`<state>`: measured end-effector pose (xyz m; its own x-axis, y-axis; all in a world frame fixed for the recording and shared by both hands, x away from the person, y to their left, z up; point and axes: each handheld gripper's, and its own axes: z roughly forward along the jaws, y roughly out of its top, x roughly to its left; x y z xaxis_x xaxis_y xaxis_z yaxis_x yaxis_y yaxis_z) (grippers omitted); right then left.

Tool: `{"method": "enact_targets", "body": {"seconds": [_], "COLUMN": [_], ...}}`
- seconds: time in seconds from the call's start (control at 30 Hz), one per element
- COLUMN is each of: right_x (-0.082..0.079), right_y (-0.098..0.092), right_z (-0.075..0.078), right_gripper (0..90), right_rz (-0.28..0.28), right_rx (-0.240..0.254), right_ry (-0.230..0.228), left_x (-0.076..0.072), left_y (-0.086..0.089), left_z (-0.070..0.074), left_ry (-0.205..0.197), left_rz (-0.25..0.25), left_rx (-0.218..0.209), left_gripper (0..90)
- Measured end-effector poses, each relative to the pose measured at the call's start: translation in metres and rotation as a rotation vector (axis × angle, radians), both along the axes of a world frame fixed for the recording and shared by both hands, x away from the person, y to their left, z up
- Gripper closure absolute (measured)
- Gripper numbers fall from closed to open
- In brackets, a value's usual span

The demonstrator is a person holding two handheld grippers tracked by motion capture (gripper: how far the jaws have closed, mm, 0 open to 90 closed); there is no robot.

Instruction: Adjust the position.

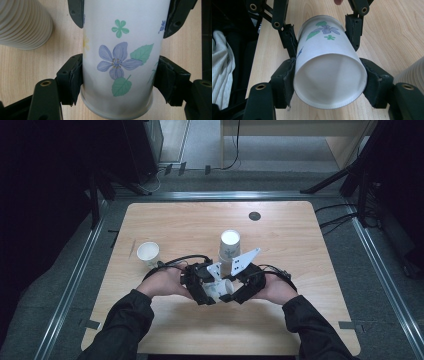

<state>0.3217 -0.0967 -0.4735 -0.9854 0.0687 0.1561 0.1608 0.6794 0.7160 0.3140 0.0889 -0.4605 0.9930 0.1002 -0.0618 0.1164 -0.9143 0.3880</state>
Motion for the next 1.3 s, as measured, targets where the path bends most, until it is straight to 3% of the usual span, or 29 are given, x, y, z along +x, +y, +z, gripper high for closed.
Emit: {"method": "enact_targets", "body": {"seconds": [0.2,0.27,0.37,0.47,0.77,0.9,1.3], "right_x": [-0.001,-0.001,-0.001,0.0,0.002,0.003,0.003], "right_y": [-0.001,-0.002,-0.005,-0.01,-0.021,-0.024,-0.026], "right_z": [0.002,0.003,0.006,0.009,0.015,0.018,0.023], "right_gripper": [35.4,35.4,35.4,35.4,35.3,35.3,35.3], "right_rz": [0.016,0.017,0.004,-0.005,-0.023,-0.017,-0.011], "right_rx": [-0.004,0.004,0.017,0.035,0.071,0.09,0.144], "right_ry": [0.007,-0.001,-0.001,-0.004,0.007,0.015,0.031], "left_x": [-0.002,-0.002,-0.001,0.002,0.004,0.003,0.001], "left_y": [0.004,0.006,0.011,0.018,0.031,0.039,0.04], "left_z": [0.002,0.003,0.006,0.008,0.008,0.008,-0.001], "left_ry": [-0.009,-0.013,-0.012,-0.004,0.027,0.047,0.05], "left_rz": [-0.026,-0.007,0.003,0.029,0.077,0.093,0.102], "left_rx": [-0.032,-0.055,-0.109,-0.165,-0.225,-0.275,-0.342], "left_gripper": [25.8,17.7,12.9,12.8,9.6,8.6,8.6]}}
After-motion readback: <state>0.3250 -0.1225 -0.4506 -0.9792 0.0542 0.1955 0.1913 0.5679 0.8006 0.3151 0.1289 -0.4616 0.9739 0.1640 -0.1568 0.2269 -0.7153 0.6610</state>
